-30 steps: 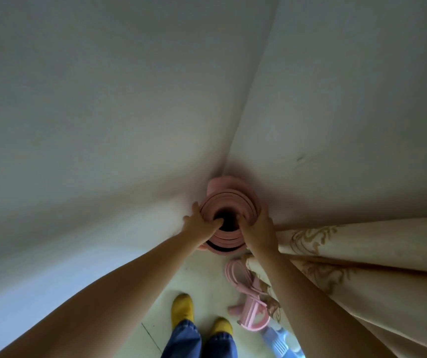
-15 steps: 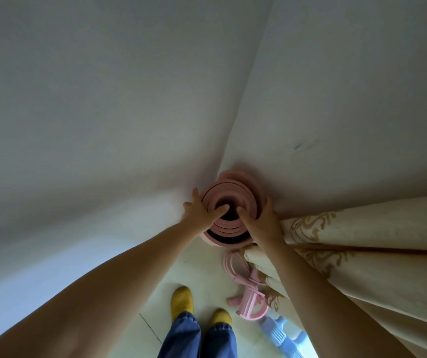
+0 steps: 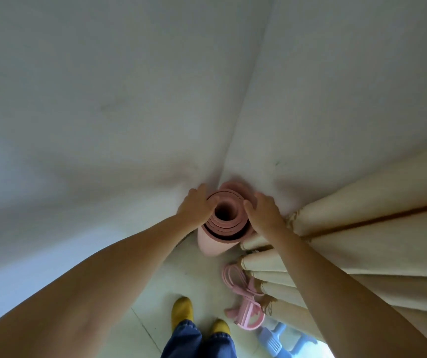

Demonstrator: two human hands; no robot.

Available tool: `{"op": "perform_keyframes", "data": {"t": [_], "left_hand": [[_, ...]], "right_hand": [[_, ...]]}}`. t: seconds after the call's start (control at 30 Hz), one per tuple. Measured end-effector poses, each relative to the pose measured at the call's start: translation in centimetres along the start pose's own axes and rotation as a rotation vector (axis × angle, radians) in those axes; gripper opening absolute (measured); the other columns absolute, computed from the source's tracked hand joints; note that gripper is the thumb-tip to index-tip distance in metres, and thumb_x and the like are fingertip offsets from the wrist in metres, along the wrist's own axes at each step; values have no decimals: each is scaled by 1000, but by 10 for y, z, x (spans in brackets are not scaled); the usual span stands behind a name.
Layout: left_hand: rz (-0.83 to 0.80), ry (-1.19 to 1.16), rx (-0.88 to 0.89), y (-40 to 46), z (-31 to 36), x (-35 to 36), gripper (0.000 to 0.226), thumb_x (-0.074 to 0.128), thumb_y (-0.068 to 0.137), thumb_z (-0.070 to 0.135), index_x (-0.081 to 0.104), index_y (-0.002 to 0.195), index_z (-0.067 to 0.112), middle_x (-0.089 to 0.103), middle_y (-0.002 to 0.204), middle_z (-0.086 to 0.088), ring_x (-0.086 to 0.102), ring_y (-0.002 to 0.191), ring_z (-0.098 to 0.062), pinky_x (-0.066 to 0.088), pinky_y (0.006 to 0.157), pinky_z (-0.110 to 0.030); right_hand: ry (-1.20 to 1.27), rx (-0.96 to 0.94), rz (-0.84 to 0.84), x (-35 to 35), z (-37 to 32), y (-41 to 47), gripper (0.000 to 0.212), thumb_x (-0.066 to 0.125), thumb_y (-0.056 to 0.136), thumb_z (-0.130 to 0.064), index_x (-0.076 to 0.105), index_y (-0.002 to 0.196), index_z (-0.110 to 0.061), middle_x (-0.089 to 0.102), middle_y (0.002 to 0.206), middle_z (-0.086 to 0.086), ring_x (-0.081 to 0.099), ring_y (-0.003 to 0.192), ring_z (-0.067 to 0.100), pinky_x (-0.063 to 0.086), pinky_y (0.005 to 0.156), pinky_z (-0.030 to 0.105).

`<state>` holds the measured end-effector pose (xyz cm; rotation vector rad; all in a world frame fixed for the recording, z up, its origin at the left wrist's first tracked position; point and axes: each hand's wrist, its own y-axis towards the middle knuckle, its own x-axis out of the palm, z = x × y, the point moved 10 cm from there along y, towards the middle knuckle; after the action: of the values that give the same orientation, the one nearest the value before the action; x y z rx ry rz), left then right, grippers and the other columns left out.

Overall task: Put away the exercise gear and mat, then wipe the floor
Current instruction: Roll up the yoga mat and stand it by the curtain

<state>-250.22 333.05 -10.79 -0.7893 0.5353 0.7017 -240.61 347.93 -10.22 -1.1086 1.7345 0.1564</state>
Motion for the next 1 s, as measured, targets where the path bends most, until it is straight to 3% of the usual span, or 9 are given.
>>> {"op": "perform_keyframes", "data": {"t": [0.13, 0.23, 0.37, 0.57, 0.7, 0.77, 0.83, 0.9, 1.0], "left_hand": [[114, 244, 183, -44, 39, -45, 50, 36, 100, 38, 28, 144, 15, 41, 141, -12, 41, 128, -28, 37, 101, -37], [200, 455, 223, -81, 41, -63, 56, 31, 101, 41, 17, 150, 18, 28, 151, -10, 26, 139, -26, 24, 113, -40], [298, 540, 54, -141, 3, -71, 60, 23, 101, 44, 1, 152, 22, 12, 158, -6, 8, 146, -22, 6, 119, -44], [443, 454, -303, -256, -75, -46, 61, 21, 101, 45, -3, 151, 21, 6, 159, -9, 2, 147, -24, 4, 118, -49], [519, 364, -447, -341, -109, -18, 63, 24, 98, 46, 5, 152, 20, 18, 157, -12, 13, 146, -26, 11, 117, -53], [572, 370, -531, -390, -130, -25, 64, 30, 96, 47, 13, 151, 19, 33, 151, -14, 29, 141, -28, 25, 113, -56], [640, 343, -632, -442, -156, -28, 63, 35, 94, 46, 22, 149, 18, 44, 144, -15, 41, 134, -31, 34, 106, -58], [667, 301, -735, -492, -184, -23, 63, 37, 96, 45, 20, 150, 17, 35, 149, -15, 33, 139, -30, 27, 110, -56], [756, 229, -842, -568, -211, -11, 64, 37, 97, 45, 15, 151, 17, 30, 152, -15, 28, 141, -29, 25, 112, -56]], "right_hand": [[-328, -241, 106, -32, -48, -30, 44, 35, 99, -40, 43, 136, -17, 44, 140, 11, 42, 128, 31, 39, 103, 46], [-517, -383, 163, -32, -74, -59, 49, 30, 99, -41, 44, 139, -18, 39, 148, 12, 34, 138, 31, 28, 108, 55], [-631, -524, 106, -12, -90, -98, 55, 29, 88, -44, 60, 126, -17, 58, 131, 15, 55, 121, 33, 40, 95, 61], [-718, -820, 71, 13, -106, -179, 52, 32, 88, -43, 58, 127, -19, 59, 130, 13, 56, 120, 30, 41, 94, 61], [-803, -977, -43, 49, -111, -229, 54, 32, 86, -41, 62, 124, -17, 61, 128, 13, 61, 114, 31, 48, 83, 63], [-847, -1044, -119, 73, -128, -258, 55, 30, 85, -41, 62, 124, -17, 60, 129, 13, 61, 115, 31, 49, 81, 63], [-883, -1138, -124, 95, -147, -296, 61, 20, 90, -44, 53, 134, -19, 52, 139, 11, 52, 127, 29, 40, 94, 63], [-879, -1267, -85, 114, -171, -338, 71, -4, 93, -47, 39, 144, -23, 40, 149, 8, 39, 137, 27, 26, 106, 60], [-888, -1377, -181, 153, -188, -401, 77, -7, 98, -45, 58, 129, -20, 59, 131, 9, 58, 120, 28, 43, 92, 60]]}}
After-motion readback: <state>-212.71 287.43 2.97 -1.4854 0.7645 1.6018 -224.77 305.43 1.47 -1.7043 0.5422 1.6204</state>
